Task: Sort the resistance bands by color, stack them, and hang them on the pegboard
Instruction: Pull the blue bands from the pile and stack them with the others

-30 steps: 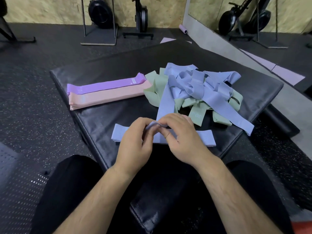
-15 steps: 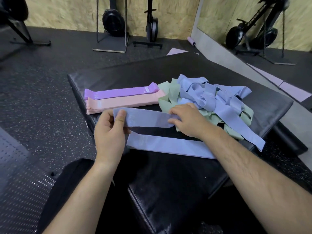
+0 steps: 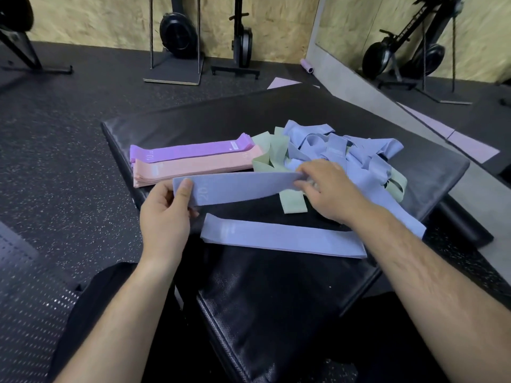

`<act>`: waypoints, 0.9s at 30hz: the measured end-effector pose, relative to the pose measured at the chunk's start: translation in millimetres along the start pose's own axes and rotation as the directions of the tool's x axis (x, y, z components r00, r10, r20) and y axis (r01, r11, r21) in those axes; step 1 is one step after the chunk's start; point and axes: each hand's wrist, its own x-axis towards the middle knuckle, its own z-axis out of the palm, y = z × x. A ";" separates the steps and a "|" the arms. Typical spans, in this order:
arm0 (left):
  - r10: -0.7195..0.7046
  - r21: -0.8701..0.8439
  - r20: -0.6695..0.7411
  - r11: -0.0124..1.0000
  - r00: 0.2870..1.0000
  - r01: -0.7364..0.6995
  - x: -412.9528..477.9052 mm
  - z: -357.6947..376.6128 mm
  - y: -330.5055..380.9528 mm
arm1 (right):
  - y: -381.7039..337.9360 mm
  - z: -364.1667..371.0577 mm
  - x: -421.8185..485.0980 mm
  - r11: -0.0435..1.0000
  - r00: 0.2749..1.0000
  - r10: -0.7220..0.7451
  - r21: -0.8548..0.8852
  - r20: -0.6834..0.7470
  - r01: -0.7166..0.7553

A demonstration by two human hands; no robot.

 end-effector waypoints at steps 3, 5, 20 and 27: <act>-0.035 -0.041 0.008 0.999 0.999 0.035 -0.6 1.3 -1.2 | 2.8 -20.5 -5.4 0.999 0.993 0.035 -0.035 -0.115 -0.039; -0.050 -0.046 0.001 0.998 0.999 0.050 -0.5 1.8 -1.6 | 9.0 -33.4 -15.4 0.994 0.986 0.099 -0.028 -0.131 -0.103; -0.039 0.161 0.035 0.986 0.999 0.033 -11.8 1.5 -14.1 | 21.2 -11.2 -122.8 0.545 0.778 0.614 0.784 -0.131 -0.297; 0.114 0.396 0.083 0.908 0.990 -0.137 -24.6 2.7 -15.4 | 33.3 -0.8 -137.8 0.650 0.811 0.568 0.681 -0.141 -0.337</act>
